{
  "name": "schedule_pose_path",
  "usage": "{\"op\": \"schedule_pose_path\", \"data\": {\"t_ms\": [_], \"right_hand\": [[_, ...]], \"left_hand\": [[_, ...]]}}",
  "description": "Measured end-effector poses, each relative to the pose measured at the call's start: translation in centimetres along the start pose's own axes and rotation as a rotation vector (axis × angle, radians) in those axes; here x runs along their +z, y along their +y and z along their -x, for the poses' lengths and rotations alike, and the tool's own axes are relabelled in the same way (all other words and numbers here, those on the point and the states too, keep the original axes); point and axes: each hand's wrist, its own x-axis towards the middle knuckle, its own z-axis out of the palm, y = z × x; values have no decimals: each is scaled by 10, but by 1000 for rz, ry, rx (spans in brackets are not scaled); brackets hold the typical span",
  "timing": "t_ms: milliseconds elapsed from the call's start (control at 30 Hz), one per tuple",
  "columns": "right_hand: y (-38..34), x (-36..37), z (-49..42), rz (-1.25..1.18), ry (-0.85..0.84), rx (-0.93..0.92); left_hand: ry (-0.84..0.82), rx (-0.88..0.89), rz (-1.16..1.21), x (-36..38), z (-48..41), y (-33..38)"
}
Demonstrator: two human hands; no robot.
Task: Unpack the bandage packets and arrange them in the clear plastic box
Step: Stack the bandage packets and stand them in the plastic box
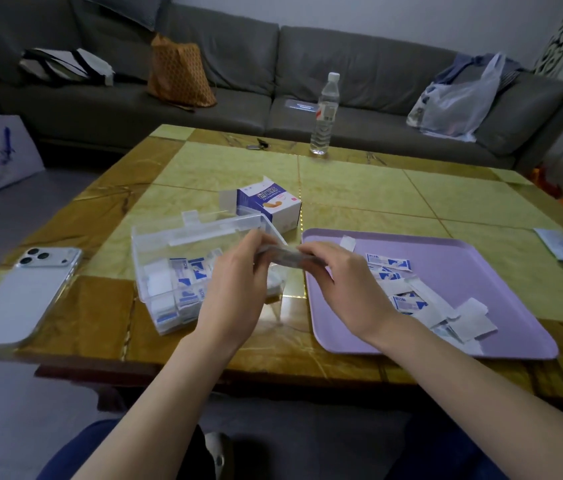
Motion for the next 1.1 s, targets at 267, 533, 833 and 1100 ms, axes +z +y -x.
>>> {"op": "schedule_pose_path", "data": {"t_ms": [267,533,833,1100], "right_hand": [[-32,2,-29,91,-42,-145],[-43,16,-61,29,-163,-35],[-23,40,-101,234,-313,248],[-11,75,-111,444,-495,436]], "left_hand": [[122,26,20,-25,-7,-11],[113,-63,-92,-45,-3,-20],[-177,-75,-525,-57,9,-34],[-195,-89,-482,-60,7,-36]]}}
